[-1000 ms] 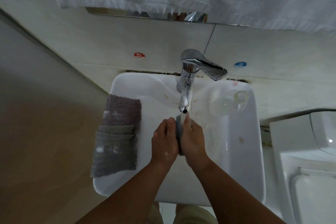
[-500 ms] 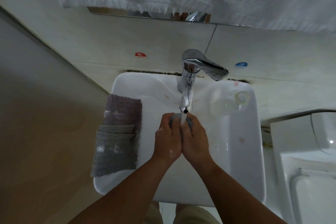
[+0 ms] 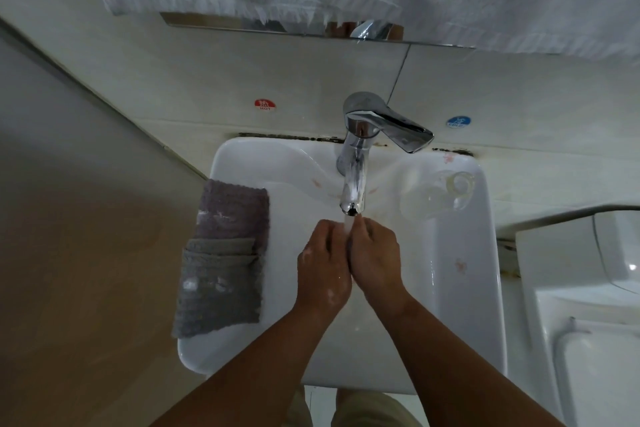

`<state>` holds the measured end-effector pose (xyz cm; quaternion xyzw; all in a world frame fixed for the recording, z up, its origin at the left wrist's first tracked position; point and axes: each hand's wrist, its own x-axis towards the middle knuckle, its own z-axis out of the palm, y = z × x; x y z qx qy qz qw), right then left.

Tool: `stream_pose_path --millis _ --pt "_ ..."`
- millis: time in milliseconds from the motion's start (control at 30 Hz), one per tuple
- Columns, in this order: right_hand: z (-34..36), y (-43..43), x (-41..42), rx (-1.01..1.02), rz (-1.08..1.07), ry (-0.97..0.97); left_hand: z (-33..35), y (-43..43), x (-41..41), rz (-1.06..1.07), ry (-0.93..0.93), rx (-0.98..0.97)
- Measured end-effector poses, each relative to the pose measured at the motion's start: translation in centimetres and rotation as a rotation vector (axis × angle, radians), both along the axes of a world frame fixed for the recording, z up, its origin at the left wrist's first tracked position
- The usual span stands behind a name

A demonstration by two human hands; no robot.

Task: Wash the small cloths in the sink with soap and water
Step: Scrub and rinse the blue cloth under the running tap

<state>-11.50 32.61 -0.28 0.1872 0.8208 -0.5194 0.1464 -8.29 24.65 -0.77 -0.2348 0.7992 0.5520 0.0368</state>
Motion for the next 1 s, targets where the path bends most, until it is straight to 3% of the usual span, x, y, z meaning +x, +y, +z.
stream_pose_path --millis 100,233,467,567,700,767,867,1000 --pt "-0.2 -0.2 0.6 -0.105 0.007 0.027 0.0 -0.1 -0.1 0.057 -0.059 0.150" --pt "-0.8 0.4 1.6 -0.455 0.033 0.016 -0.4 -0.6 -0.1 0.072 -0.065 0.218" --pt "-0.8 -0.1 1.7 0.001 0.129 0.169 -1.1 -1.0 -0.3 -0.070 -0.008 -0.139" --pt "-0.5 -0.1 1.6 0.060 0.157 0.165 -1.5 -1.2 -0.6 -0.111 0.054 -0.287" --pt "-0.5 -0.3 1.0 0.145 0.180 0.175 -2.9 -1.1 -0.6 -0.321 0.076 -0.455" --pt "-0.4 -0.4 0.8 0.148 0.178 0.167 -2.0 -1.0 -0.6 -0.319 0.057 -0.422" --pt "-0.1 -0.3 0.6 0.064 0.125 0.107 -0.9 -0.7 -0.5 0.030 -0.101 0.025" --pt "-0.2 -0.2 1.1 -0.264 0.087 -0.015 -0.1 -1.1 0.0 0.121 -0.081 0.276"
